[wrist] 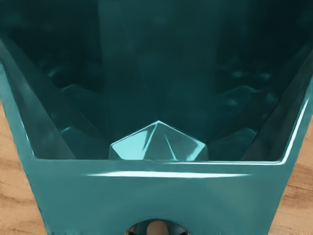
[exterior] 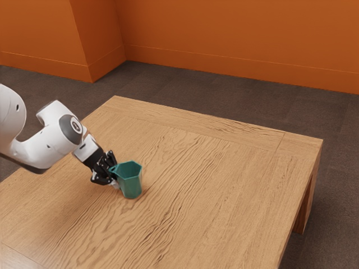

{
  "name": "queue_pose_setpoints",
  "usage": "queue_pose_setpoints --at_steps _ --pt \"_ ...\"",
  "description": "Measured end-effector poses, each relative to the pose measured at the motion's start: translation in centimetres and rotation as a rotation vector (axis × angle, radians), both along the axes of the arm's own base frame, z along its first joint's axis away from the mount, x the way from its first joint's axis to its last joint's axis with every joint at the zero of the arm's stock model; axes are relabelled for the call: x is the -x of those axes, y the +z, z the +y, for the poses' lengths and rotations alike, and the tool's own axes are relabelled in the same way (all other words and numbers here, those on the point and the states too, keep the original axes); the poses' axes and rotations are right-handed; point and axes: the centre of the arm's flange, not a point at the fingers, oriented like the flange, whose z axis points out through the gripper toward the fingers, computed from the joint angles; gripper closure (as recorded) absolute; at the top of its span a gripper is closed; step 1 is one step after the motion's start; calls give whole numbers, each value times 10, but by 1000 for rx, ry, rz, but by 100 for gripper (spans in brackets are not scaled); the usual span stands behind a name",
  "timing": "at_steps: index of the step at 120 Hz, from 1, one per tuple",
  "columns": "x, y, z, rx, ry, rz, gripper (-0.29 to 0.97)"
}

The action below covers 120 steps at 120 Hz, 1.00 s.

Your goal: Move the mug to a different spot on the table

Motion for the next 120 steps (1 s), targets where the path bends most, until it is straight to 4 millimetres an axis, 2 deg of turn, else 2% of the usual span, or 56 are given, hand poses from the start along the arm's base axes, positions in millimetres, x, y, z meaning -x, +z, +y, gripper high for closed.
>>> queue_pose_setpoints --at_steps 9,23,36,53,69,81,95,101,112,120 --pt "0 -1 0 -1 -20 -8 54" --pt "0 -2 0 -3 -48 -21 33" --pt "1 0 4 -9 -62 -35 20" --pt "2 8 14 -18 -68 -59 10" --pt "-3 29 16 -29 -86 -107 5" --pt "-5 56 16 -36 -99 -157 3" --pt "-3 107 12 -69 -137 -223 2" --pt "-7 136 8 -132 -198 -221 2" --pt "-28 200 -4 -260 -296 -166 1" --pt "-36 232 -15 -320 -314 -91 1"
